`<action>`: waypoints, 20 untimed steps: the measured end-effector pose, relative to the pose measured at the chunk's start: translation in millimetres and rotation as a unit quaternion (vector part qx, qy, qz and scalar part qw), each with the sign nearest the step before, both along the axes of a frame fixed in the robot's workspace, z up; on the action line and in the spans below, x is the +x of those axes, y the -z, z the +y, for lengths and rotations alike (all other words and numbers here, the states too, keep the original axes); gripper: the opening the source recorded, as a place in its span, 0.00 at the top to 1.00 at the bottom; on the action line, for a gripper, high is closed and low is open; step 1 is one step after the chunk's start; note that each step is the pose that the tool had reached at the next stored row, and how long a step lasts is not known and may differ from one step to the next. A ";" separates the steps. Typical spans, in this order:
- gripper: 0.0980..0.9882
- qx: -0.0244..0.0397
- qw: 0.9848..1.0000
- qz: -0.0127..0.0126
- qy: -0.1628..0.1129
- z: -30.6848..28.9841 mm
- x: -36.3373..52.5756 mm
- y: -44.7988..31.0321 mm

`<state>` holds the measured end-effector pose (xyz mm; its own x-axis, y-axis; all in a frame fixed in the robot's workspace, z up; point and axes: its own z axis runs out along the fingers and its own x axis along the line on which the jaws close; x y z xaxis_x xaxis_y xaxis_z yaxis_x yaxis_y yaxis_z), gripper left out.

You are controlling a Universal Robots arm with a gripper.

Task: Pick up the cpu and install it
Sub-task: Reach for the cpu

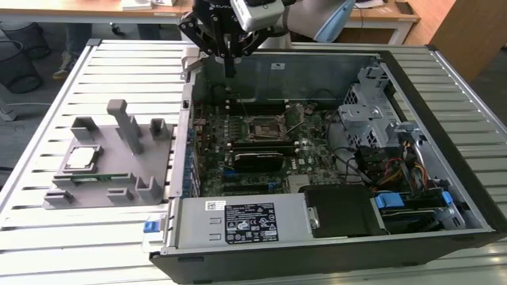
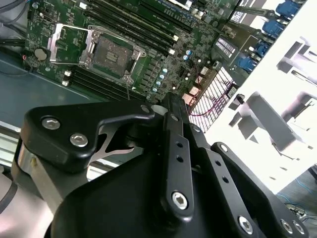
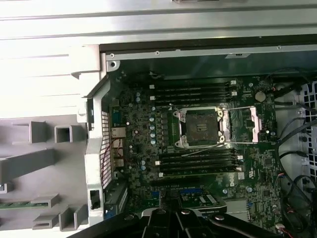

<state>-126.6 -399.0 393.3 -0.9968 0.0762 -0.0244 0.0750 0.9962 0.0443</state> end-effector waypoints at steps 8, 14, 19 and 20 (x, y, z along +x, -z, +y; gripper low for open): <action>0.99 0.000 1.000 0.000 0.000 0.0 -12.7 0.0; 0.99 0.000 1.000 0.000 0.000 0.0 -20.7 0.0; 0.99 0.000 1.000 0.000 0.000 0.0 -27.0 0.1; 0.99 0.000 1.000 0.000 0.000 0.0 -28.1 0.0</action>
